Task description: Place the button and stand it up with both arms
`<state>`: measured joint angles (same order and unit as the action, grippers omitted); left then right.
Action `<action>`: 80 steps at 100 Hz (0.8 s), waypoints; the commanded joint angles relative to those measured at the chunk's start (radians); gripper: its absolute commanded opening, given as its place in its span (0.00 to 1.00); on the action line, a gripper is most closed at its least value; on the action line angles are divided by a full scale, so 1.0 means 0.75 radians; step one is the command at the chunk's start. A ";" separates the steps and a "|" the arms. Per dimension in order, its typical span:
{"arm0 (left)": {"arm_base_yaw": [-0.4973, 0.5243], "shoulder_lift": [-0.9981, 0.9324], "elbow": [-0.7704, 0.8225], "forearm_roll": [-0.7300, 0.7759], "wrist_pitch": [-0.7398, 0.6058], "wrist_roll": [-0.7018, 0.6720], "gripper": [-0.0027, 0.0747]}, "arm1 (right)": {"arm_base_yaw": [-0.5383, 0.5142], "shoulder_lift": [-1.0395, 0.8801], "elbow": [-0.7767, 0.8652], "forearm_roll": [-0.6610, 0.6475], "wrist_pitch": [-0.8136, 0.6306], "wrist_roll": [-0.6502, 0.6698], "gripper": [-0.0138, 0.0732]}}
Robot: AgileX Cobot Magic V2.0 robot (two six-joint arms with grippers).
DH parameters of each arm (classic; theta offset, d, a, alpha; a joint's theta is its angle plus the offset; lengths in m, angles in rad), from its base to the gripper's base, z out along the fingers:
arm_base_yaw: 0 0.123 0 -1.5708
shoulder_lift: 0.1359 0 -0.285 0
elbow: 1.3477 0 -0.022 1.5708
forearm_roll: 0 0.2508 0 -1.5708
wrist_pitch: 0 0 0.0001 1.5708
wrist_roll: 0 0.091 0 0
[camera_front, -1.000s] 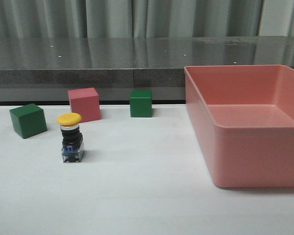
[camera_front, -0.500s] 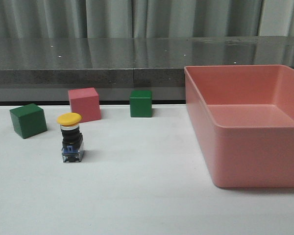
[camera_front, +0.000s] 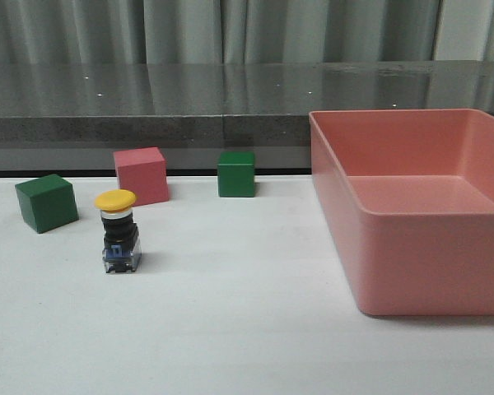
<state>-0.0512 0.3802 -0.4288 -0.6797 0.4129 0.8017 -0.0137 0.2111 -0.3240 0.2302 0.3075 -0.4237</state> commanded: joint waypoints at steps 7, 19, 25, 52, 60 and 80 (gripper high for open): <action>-0.008 0.008 0.000 0.024 -0.187 -0.024 0.01 | -0.010 0.008 -0.037 0.013 -0.115 -0.002 0.09; -0.022 -0.015 0.027 0.449 -0.221 -0.444 0.01 | -0.010 0.008 -0.037 0.013 -0.115 -0.002 0.09; -0.022 -0.045 0.049 0.676 -0.235 -0.747 0.01 | -0.010 0.008 -0.037 0.013 -0.115 -0.002 0.09; -0.019 -0.271 0.292 0.935 -0.479 -0.984 0.01 | -0.010 0.008 -0.037 0.013 -0.115 -0.002 0.09; -0.019 -0.359 0.363 0.958 -0.482 -0.991 0.01 | -0.010 0.008 -0.037 0.013 -0.115 -0.002 0.09; -0.019 -0.545 0.514 0.981 -0.484 -1.021 0.01 | -0.010 0.008 -0.037 0.013 -0.115 -0.002 0.09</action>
<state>-0.0607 0.0085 -0.0499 0.0486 0.1402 0.0653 -0.0137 0.2111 -0.3240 0.2302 0.3075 -0.4237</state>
